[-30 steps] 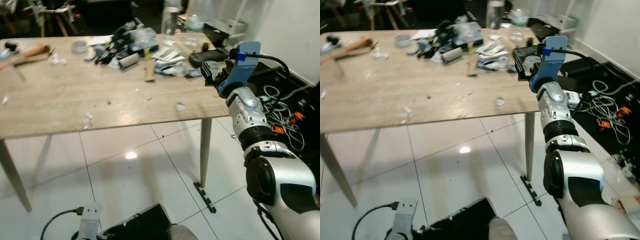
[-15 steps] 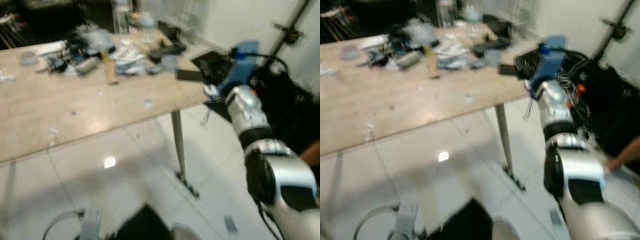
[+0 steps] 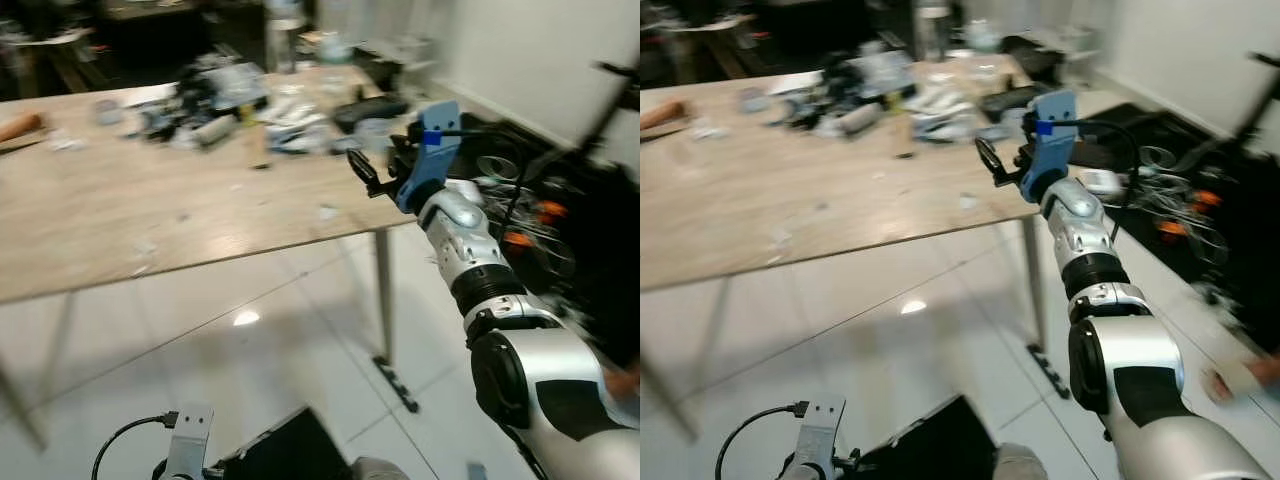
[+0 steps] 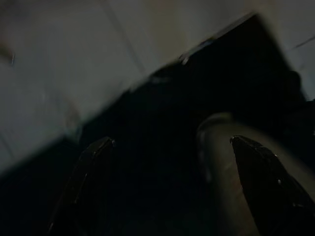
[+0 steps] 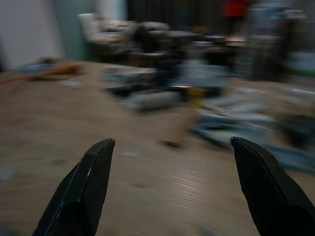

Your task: Picking trash to rubbish bin

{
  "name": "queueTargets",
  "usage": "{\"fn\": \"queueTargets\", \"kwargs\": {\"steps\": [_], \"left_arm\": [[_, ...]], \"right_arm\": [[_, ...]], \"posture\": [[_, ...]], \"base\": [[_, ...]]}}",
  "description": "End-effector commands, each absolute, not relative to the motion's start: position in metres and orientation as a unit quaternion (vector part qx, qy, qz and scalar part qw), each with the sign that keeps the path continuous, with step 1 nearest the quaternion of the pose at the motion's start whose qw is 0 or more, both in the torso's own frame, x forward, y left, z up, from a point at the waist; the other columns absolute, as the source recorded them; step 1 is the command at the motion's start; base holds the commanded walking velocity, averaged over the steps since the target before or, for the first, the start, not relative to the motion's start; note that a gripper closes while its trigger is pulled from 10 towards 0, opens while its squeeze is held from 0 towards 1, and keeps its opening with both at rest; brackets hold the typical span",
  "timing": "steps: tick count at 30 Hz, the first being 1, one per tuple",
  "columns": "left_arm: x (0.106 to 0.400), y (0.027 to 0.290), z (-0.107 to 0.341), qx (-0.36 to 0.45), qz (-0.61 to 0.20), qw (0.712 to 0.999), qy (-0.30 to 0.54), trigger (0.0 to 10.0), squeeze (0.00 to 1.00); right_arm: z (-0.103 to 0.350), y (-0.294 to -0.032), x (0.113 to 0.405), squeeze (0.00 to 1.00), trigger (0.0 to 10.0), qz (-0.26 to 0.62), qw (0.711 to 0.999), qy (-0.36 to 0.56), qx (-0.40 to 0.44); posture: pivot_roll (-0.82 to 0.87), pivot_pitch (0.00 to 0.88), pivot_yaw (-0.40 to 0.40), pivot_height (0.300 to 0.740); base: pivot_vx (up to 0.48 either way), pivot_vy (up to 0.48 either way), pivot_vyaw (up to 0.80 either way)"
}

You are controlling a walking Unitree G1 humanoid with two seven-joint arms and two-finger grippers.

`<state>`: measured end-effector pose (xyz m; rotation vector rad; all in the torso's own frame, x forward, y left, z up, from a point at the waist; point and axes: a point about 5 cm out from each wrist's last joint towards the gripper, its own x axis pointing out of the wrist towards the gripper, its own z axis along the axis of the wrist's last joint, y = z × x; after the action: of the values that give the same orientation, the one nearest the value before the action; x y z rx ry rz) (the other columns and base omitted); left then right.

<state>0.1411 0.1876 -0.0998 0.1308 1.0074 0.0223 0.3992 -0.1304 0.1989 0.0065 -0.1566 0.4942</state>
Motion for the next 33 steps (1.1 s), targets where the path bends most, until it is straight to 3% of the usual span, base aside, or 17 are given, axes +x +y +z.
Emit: {"fn": "queueTargets", "kwargs": {"steps": [1,9,33], "left_arm": [[0.137,0.186,-0.102,0.065,0.005,0.869,0.491,10.0,0.00],[0.137,0.186,-0.102,0.071,-0.005,0.867,0.493,10.0,0.00],[0.136,0.186,-0.102,0.065,-0.007,0.865,0.497,10.0,0.00]], "right_arm": [[0.193,-0.130,0.397,0.00,10.0,0.252,0.966,-0.067,-0.003],[0.189,-0.127,0.397,0.00,10.0,0.243,0.968,-0.061,-0.024],[0.182,-0.142,0.399,0.00,10.0,0.175,0.983,-0.038,-0.029]], "posture": [[-0.04,0.033,0.010,0.740],[-0.03,0.034,0.009,0.740],[-0.04,0.027,0.010,0.740]], "base": [[0.000,0.000,0.79],[0.000,0.000,0.10],[0.296,0.000,0.00]]}}
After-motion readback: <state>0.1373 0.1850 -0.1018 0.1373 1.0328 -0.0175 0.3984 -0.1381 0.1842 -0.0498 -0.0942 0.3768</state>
